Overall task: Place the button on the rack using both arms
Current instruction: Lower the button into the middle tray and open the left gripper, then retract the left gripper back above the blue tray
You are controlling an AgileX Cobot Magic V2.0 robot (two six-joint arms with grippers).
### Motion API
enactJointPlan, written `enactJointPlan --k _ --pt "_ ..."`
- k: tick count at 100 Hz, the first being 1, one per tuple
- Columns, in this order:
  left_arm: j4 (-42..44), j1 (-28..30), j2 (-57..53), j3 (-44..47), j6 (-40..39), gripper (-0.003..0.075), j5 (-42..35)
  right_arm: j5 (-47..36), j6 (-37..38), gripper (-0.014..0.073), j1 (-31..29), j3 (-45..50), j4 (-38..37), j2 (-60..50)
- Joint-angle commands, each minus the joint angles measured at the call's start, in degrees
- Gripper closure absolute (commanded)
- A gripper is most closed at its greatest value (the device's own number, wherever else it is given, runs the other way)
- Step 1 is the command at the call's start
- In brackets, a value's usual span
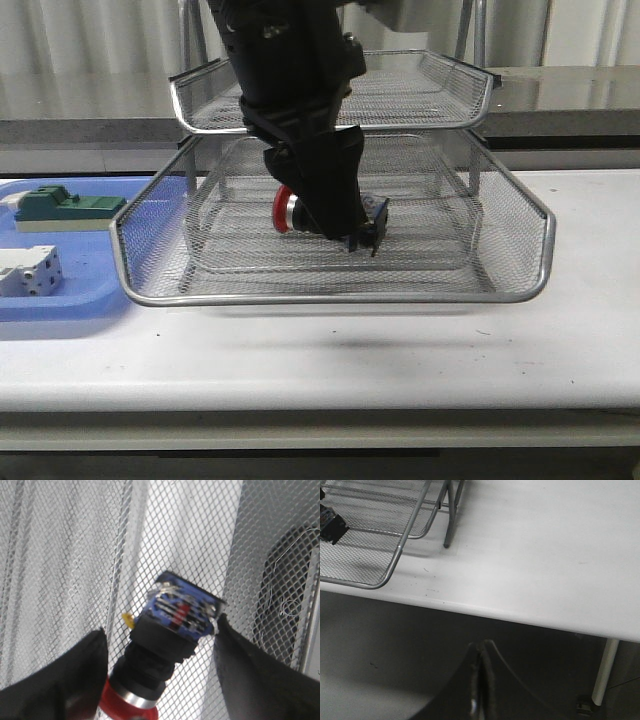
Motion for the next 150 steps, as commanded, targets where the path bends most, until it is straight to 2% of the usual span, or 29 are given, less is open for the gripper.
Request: enactJointPlan --k 1,42,58,78,100,120,150 --pt "-0.6 -0.5 -3.1 -1.5 -1.1 0.0254 -1.2 -3.5 0.0 0.0664 -0.3 -1.8 0.3 0.4" --pt "1.2 0.8 -12.7 -3.3 -10.1 0.0258 6.7 -3.5 0.0 0.0664 -0.3 -1.8 0.3 0.4" --pt "3.0 4.5 -18.7 -3.3 -12.8 0.0258 10.1 -3.5 0.0 0.0664 -0.3 -1.8 0.3 0.4" --pt "3.0 12.6 -27.2 -0.6 -15.6 0.0258 9.7 -3.5 0.0 0.0664 -0.3 -1.8 0.3 0.4" --pt "2.9 22.3 -39.6 11.1 -18.3 0.0258 3.0 -3.5 0.0 0.0664 -0.3 -1.8 0.3 0.4" --pt "2.8 29.2 -53.4 26.7 -22.9 0.0258 -8.1 -3.5 0.0 0.0664 -0.3 -1.8 0.3 0.4" --pt "1.4 32.5 -75.1 50.1 -28.5 0.0258 -25.3 -3.5 0.0 0.0664 -0.3 -1.8 0.3 0.4"
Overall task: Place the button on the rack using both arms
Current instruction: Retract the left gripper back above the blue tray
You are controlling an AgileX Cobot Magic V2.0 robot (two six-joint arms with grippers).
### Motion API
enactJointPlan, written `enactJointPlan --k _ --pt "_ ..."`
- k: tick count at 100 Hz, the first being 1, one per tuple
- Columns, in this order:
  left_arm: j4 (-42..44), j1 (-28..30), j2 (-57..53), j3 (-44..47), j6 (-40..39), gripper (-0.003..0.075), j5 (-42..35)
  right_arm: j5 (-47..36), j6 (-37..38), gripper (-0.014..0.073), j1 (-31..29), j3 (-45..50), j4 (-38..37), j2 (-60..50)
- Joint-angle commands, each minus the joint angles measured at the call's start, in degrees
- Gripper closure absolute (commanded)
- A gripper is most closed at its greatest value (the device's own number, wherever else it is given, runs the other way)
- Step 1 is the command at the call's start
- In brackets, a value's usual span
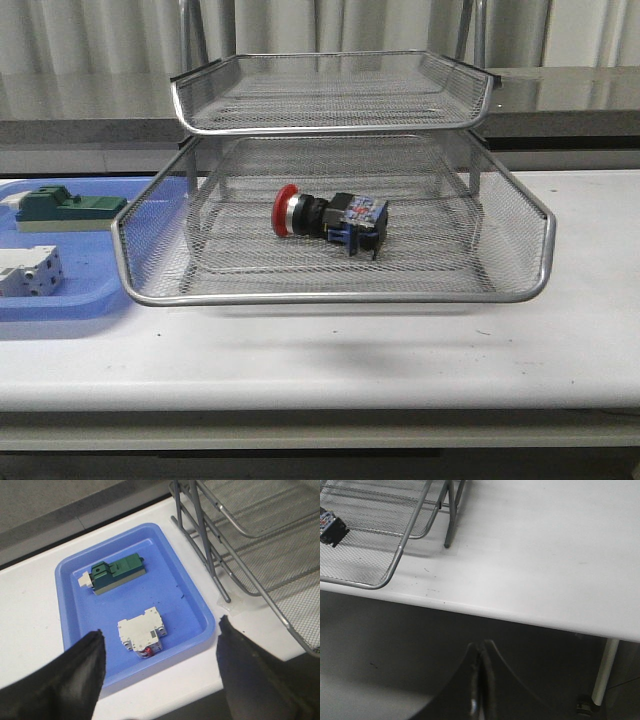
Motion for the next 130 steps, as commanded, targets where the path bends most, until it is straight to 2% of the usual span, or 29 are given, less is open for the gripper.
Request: enactJointPlan --k 1,20,33,46,60,89,103,127,130 --pt "-1.5 0.3 -6.2 4.6 -2.6 0.0258 -9.7 -3.5 0.0 0.0664 -0.3 -1.8 0.3 0.4" --pt "-1.5 0.3 -18.5 16.9 -3.6 0.0258 -18.6 -3.5 0.0 0.0664 -0.3 -1.8 0.3 0.4" --pt "-1.5 0.3 -24.7 24.4 -4.3 0.0258 -27.3 -3.5 0.0 0.0664 -0.3 -1.8 0.3 0.4" --pt "-1.7 0.3 -26.4 30.5 -4.6 0.0258 -36.4 -3.5 0.0 0.0664 -0.3 -1.8 0.3 0.4" --pt "-2.2 0.3 -26.3 34.5 -4.6 0.0259 -42.0 -3.5 0.0 0.0664 -0.3 -1.8 0.3 0.4" --pt "-2.2 0.3 -26.3 35.5 -4.6 0.0274 -44.2 -3.5 0.0 0.0664 -0.3 -1.8 0.3 0.4" --pt "-2.2 0.3 -26.3 35.5 -4.6 0.0409 -44.3 -3.5 0.0 0.0664 -0.3 -1.8 0.3 0.4" --pt "-2.2 0.3 -26.3 35.5 -4.6 0.0741 -44.3 -3.5 0.0 0.0664 -0.3 -1.8 0.3 0.4" --pt "-2.2 0.3 -26.3 35.5 -4.6 0.0739 -44.3 -3.5 0.0 0.0664 -0.3 -1.8 0.3 0.4"
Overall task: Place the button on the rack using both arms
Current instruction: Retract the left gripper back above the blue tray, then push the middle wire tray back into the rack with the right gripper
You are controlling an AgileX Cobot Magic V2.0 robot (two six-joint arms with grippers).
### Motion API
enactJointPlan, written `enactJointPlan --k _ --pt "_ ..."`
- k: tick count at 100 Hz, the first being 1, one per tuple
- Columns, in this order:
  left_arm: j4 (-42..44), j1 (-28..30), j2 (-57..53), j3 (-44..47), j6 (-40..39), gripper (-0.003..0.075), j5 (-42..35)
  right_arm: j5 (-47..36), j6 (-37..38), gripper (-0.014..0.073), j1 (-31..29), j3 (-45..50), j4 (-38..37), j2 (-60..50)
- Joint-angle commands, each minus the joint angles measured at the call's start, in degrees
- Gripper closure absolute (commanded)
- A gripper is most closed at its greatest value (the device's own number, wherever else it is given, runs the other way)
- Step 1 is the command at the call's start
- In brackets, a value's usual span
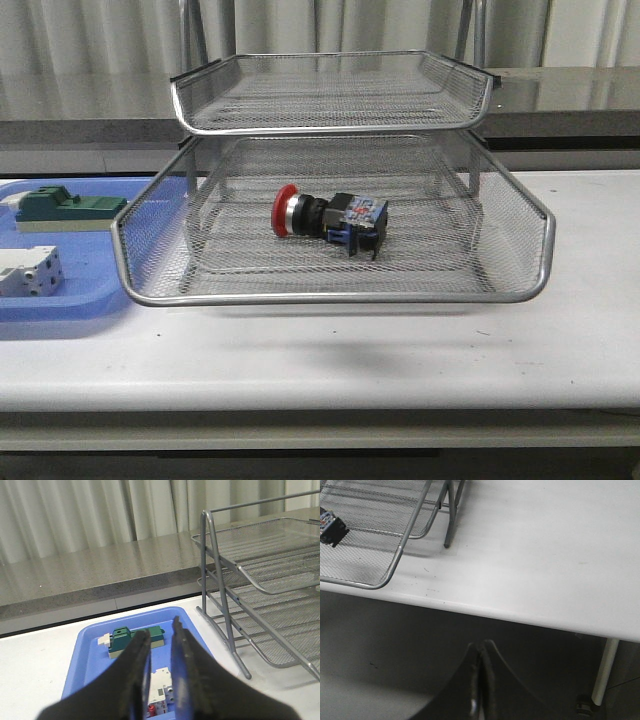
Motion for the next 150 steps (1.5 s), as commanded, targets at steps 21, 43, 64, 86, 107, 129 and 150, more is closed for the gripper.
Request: enactJointPlan --k 21,43,64,86,107,129,150 --pt "-0.5 0.2 0.5 -1.6 -0.7 0.0740 -5.3 -3.5 0.0 0.0664 -0.3 -1.8 0.3 0.4" --pt "-0.8 0.2 0.5 -1.6 -0.7 0.0740 -5.3 -5.1 0.0 0.0664 -0.3 -1.8 0.3 0.4" --pt "-0.8 0.2 0.5 -1.4 -0.7 0.0740 -5.3 -11.1 0.0 0.0664 -0.3 -1.8 2.1 1.6" --pt "-0.8 0.2 0.5 -1.4 -0.7 0.0740 -5.3 -12.3 -5.3 0.0664 -0.3 -1.8 7.8 11.0" --pt "-0.8 0.2 0.5 -1.4 -0.7 0.0740 -5.3 -13.4 -23.6 0.0663 -0.1 -1.8 23.7 22.0" --pt "-0.8 0.2 0.5 -1.4 -0.7 0.0740 -5.3 -11.6 -48.0 0.0663 1.4 -1.8 39.0 31.0" --pt "-0.8 0.2 0.5 -1.4 -0.7 0.0740 -5.3 -11.9 -60.3 0.0663 10.6 -1.8 40.6 38.4"
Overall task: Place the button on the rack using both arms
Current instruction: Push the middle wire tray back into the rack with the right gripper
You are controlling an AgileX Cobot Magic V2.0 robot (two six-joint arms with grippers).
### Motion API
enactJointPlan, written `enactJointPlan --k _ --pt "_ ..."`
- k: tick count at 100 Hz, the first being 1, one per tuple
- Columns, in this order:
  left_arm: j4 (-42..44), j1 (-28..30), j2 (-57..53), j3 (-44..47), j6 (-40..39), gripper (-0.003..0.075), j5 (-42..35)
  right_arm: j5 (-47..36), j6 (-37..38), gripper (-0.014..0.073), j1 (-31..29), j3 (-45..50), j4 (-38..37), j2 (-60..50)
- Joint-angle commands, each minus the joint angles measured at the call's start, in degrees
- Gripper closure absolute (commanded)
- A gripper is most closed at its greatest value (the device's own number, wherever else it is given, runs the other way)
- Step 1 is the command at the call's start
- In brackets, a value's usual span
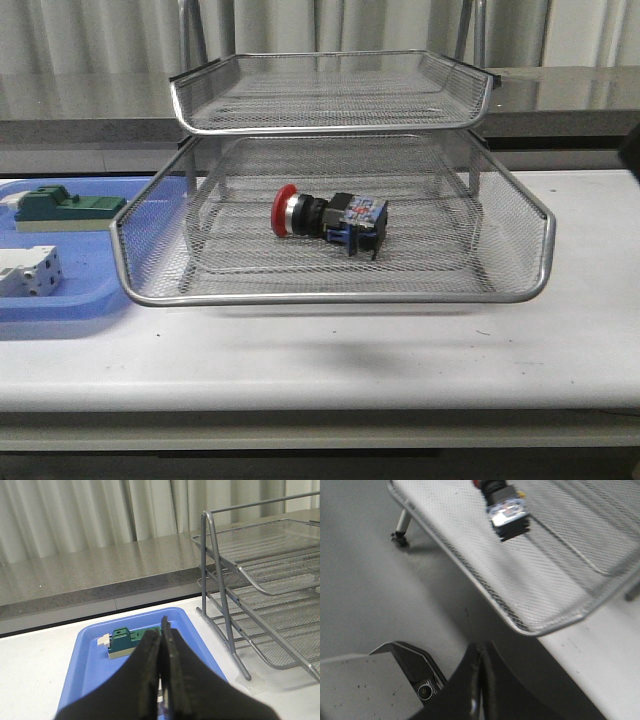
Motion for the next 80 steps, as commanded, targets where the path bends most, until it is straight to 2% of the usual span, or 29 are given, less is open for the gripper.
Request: enactJointPlan --k 1,40,61,80 --pt "-0.5 0.2 0.5 -1.5 -0.7 0.0740 -4.8 -1.9 -4.5 0.0663 4.0 -1.8 3.2 2.6" --pt "-0.5 0.2 0.5 -1.5 -0.7 0.0740 -4.8 -16.4 -4.5 0.0662 19.3 -1.8 3.1 16.6" --pt "-0.5 0.2 0.5 -1.5 -0.7 0.0740 -4.8 -21.0 -4.5 0.0662 23.1 -3.6 3.1 23.6" --pt "-0.5 0.2 0.5 -1.5 -0.7 0.0740 -4.8 -25.9 -4.5 0.0662 23.3 -6.5 3.1 27.7"
